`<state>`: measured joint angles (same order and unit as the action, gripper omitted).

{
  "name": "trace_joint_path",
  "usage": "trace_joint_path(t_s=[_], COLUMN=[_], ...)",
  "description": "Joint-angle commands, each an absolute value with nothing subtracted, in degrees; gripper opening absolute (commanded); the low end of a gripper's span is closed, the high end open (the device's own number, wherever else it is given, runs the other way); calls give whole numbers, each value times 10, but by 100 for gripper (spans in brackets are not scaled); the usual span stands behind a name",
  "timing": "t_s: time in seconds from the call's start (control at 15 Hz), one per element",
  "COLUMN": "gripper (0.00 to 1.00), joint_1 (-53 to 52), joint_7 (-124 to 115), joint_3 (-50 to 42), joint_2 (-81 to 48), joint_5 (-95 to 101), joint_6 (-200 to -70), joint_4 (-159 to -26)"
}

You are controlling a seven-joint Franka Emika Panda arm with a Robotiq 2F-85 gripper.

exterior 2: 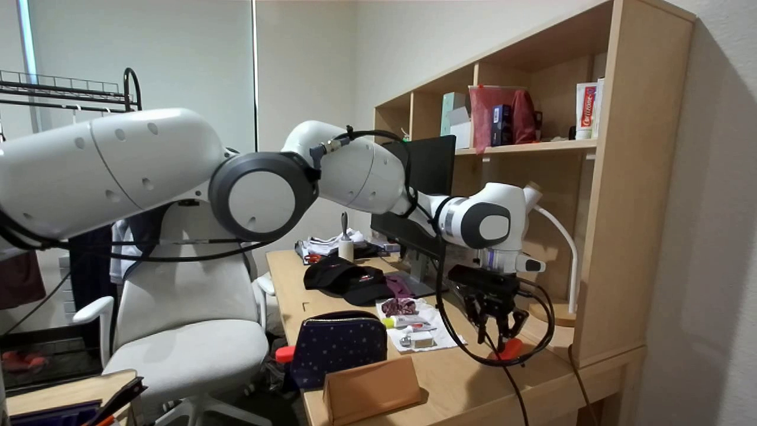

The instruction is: Move the orange blocks to the front edge of the desk

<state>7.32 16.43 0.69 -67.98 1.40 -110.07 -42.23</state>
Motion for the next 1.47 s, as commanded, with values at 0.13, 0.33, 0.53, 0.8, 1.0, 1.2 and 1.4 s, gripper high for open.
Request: trace_joint_path(t_s=[0.13,0.33,0.53,0.8,1.0,1.2,1.4], gripper=[88,100,100,100,100,100,100], joint_1=[74,77,81,79,77,75,72], joint_7=[158,159,150,129,129,140,140], joint_3=[10,12,12,3,2,5,5], joint_2=[-692,-694,-694,-702,-712,-730,-742], joint_5=[8,6,1,10,12,12,13], joint_6=[-1081,-1083,-1091,-1103,-1108,-1129,-1146], joint_4=[-391,-387,-378,-363,-355,-348,-347])
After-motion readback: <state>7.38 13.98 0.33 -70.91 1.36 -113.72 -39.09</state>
